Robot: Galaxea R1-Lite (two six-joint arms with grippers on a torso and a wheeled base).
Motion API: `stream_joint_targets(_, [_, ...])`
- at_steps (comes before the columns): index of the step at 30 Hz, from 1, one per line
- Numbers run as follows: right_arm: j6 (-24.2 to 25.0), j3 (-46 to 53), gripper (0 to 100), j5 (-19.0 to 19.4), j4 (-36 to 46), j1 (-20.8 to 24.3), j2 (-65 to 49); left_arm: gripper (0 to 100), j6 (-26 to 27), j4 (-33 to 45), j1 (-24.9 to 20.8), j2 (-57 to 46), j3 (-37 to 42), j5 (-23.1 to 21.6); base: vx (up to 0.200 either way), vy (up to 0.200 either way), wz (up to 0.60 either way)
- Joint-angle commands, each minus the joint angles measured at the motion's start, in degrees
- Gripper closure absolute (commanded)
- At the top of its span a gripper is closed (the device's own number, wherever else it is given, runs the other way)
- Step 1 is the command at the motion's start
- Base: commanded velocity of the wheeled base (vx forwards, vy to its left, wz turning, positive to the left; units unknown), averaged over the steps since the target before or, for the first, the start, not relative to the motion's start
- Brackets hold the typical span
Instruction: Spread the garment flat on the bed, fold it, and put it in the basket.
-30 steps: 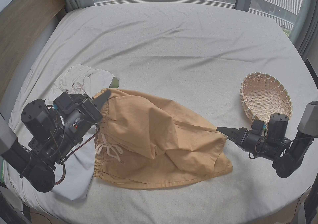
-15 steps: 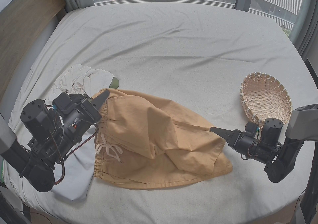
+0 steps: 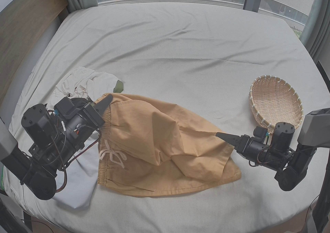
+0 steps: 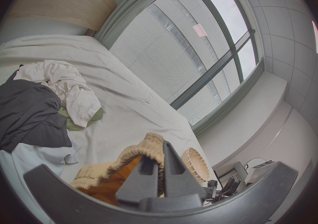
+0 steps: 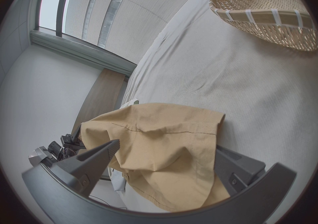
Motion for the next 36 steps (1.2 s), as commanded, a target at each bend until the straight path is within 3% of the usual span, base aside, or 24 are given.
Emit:
stream_joint_targets(1, [-0.04, -1.95, 0, 0.05, 0.03, 0.04, 1.07, 100, -0.03, -0.04, -0.24, -0.15, -0.41, 0.01, 0.000, 0.000, 0.00])
stream_joint_targets(20, [0.05, -6.96, 0, 0.05, -0.06, 0.04, 5.46, 100, -0.03, -0.04, -0.32, -0.15, -0.50, 0.01, 0.000, 0.000, 0.00])
stream_joint_targets(21, [0.05, -7.14, 100, 0.05, -0.06, -0.04, 5.46, 100, -0.03, -0.04, -0.32, -0.15, -0.41, 0.01, 0.000, 0.000, 0.00])
stream_joint_targets(34, [-0.04, -6.79, 100, -0.56, -0.24, -0.04, 3.79, 100, -0.46, -0.04, -1.47, -0.33, 0.20, 0.01, 0.000, 0.000, 0.00])
stream_joint_targets(36, [-0.04, -3.36, 100, -0.65, -0.15, 0.22, -2.27, 100, -0.20, -0.12, -2.43, -1.29, 0.55, -0.08, 0.000, 0.000, 0.00])
